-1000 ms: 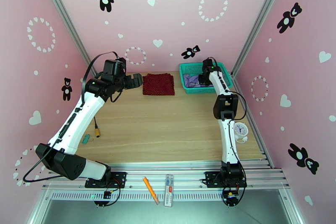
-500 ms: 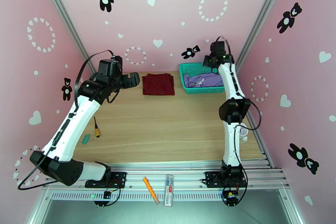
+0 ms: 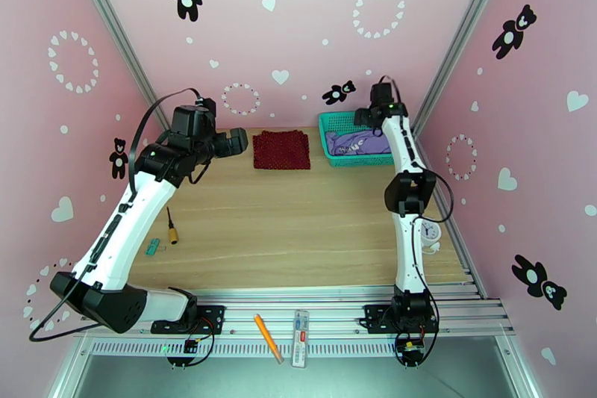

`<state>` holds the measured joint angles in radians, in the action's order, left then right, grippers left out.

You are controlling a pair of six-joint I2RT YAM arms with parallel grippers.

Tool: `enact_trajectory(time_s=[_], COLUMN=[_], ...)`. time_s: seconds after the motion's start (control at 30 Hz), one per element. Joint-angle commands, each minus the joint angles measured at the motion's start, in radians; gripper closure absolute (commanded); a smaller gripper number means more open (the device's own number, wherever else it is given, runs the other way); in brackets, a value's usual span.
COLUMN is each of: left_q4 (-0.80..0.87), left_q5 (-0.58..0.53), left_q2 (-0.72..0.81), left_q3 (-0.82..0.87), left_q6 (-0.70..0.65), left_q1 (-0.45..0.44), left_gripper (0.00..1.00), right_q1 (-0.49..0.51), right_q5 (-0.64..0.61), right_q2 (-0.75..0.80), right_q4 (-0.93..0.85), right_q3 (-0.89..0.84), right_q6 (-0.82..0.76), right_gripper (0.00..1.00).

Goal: Fold and stack the mixed laundry pile

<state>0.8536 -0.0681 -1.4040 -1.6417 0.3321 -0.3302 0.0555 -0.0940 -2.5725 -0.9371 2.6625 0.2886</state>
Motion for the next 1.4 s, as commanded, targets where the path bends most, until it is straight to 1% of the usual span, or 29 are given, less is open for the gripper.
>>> enact_trajectory(time_s=[0.0,0.07,0.33,0.47,0.53,0.6,0.63,0.67,0.7,0.73,0.77,0.8,0.97,1.37], left_q4=[0.021,0.021,0.021,0.023,0.024,0.022,0.021,0.021,0.021,0.021,0.021,0.021,0.021,0.012], left_q5=[-0.016,-0.016,-0.019,-0.022,-0.021,-0.02,-0.018,-0.017,-0.017,-0.014,-0.012,-0.011,-0.009,-0.013], left_q2=[-0.018,-0.028,-0.044,-0.047,-0.048,-0.05,-0.05,-0.051,-0.051,-0.052,-0.052,-0.051,-0.04,0.017], left_q3=[-0.009,-0.012,-0.004,-0.004,-0.004,-0.003,-0.001,0.0,0.0,0.0,0.0,0.0,-0.004,-0.001], left_q6=[-0.021,-0.022,-0.025,-0.028,-0.029,-0.025,-0.025,-0.025,-0.022,-0.022,-0.021,-0.021,-0.019,-0.02], left_q1=[-0.006,-0.006,-0.006,-0.006,-0.006,-0.006,-0.006,-0.006,-0.006,-0.006,-0.006,-0.006,-0.006,-0.006], left_gripper=[0.02,0.02,0.02,0.02,0.02,0.02,0.02,0.02,0.02,0.02,0.02,0.02,0.02,0.07], right_q1=[-0.005,-0.003,-0.005,-0.014,-0.02,-0.022,-0.023,-0.024,-0.023,-0.024,-0.024,-0.024,-0.023,-0.013], right_q5=[-0.036,-0.045,-0.034,-0.009,0.01,0.032,0.043,0.05,0.057,0.063,0.066,0.067,0.066,0.156], right_q2=[-0.012,-0.04,-0.15,-0.172,-0.173,-0.173,-0.173,-0.172,-0.17,-0.167,-0.161,-0.154,-0.065,0.311], right_q4=[-0.025,-0.027,-0.051,-0.063,-0.063,-0.063,-0.063,-0.064,-0.064,-0.062,-0.061,-0.058,-0.019,0.093], right_q3=[0.012,0.012,0.012,0.028,0.028,0.027,0.027,0.027,0.026,0.026,0.026,0.025,0.025,0.016], right_q6=[-0.034,-0.039,-0.03,-0.022,-0.016,-0.011,-0.009,-0.008,-0.007,-0.005,-0.003,0.0,-0.002,0.081], right_gripper=[0.13,0.1,0.11,0.14,0.19,0.31,0.41,0.53,0.62,0.75,0.9,1.0,1.0,1.0])
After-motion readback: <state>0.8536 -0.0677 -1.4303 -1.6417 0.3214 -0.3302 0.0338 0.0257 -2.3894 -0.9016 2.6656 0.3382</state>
